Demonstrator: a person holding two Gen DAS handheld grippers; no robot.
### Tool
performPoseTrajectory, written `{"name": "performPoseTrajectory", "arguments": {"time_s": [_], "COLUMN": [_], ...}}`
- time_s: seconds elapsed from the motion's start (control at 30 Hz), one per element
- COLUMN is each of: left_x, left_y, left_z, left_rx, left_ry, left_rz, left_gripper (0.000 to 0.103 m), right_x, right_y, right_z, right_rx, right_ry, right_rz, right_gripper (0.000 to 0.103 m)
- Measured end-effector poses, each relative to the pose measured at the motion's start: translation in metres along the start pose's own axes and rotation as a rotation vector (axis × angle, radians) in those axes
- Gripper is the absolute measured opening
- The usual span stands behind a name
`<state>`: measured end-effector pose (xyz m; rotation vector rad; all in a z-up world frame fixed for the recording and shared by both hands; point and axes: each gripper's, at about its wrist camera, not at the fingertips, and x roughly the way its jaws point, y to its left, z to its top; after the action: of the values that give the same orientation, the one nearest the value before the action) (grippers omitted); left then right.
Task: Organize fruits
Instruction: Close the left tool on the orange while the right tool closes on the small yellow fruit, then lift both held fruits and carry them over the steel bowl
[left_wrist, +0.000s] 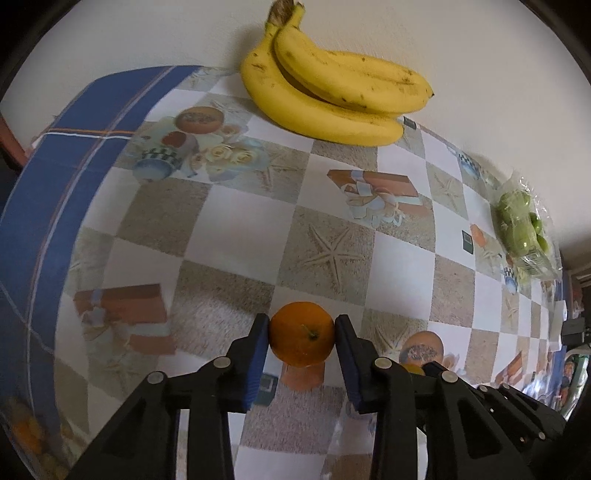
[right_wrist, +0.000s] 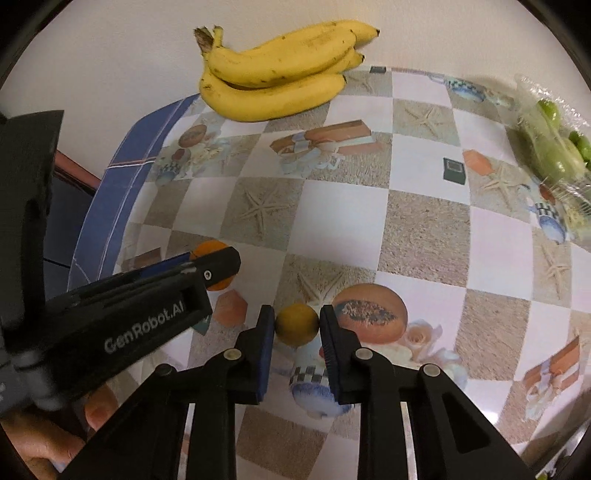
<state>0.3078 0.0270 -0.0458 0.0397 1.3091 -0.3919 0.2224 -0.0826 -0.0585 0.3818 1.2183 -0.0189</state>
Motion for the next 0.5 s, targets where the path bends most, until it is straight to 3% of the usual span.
{"name": "performPoseTrajectory", "arguments": {"time_s": [0.2, 0.5], "left_x": [-0.032, -0.075], "left_y": [-0.007, -0.050], "left_z": [-0.019, -0.067], "left_rx": [-0.022, 0.010], "left_ry": [-0.017, -0.061], "left_rz": [0.045, 0.032], "left_gripper": [0.039, 0.039], "right_x": [-0.033, -0.096], "right_y": [-0.001, -0.013], "right_z": [-0.019, -0.062], "right_rx": [-0.007, -0.004], "right_ry": [-0.020, -0.070], "right_rz": [-0.018, -0.050], "right_gripper": [0.026, 0.026]}}
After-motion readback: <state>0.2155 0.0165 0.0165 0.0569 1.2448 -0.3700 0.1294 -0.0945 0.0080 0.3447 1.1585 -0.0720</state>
